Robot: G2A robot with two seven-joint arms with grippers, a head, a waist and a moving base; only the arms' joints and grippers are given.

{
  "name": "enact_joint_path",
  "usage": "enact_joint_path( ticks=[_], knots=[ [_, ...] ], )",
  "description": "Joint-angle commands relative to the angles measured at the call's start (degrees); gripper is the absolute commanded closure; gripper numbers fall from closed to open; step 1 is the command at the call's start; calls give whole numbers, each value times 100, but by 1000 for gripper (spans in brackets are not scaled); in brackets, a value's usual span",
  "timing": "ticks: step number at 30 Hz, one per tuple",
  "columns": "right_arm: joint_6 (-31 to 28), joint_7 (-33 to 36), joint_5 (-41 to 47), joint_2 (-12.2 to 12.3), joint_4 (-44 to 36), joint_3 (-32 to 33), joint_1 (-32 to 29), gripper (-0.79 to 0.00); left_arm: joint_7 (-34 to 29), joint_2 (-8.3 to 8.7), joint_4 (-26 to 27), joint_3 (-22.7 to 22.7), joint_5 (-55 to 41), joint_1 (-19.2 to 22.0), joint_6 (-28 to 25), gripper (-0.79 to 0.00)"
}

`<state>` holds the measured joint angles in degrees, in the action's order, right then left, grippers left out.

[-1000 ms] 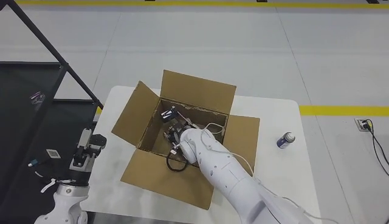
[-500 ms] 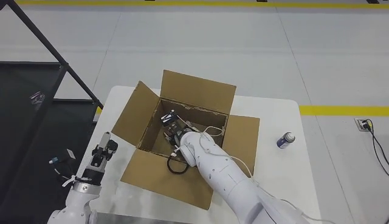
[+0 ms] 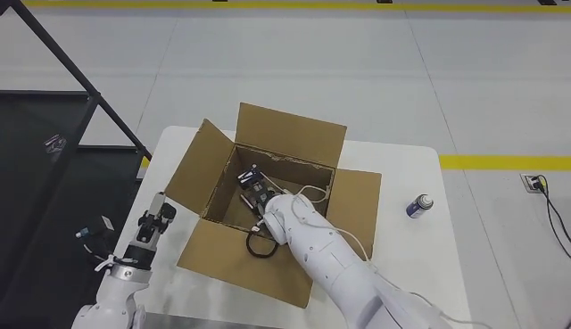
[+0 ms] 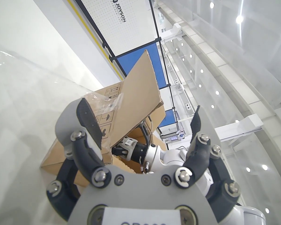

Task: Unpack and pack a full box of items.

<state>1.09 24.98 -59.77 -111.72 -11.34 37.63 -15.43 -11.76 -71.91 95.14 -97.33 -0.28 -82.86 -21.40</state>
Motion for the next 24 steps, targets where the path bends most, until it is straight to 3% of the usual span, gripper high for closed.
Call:
enact_joint_path(
  ticks=[1, 3, 11, 24],
  knots=[
    [-8, -6, -1, -8, 17, 9, 13, -163, 2, 3, -8, -11, -7, -1, -3, -785],
    [-55, -8, -13, -13, 19, 15, 35, 0, -3, 5, -13, -22, -16, 3, -3, -785],
    [-856, 233, -278, 47, 77, -49, 239, 0, -21, 14, -13, -19, -5, 52, 32, -785],
    [-1159, 439, -747, 232, -78, -133, 214, 0, -4, 14, -54, 92, 30, 122, 41, -785]
  ],
)
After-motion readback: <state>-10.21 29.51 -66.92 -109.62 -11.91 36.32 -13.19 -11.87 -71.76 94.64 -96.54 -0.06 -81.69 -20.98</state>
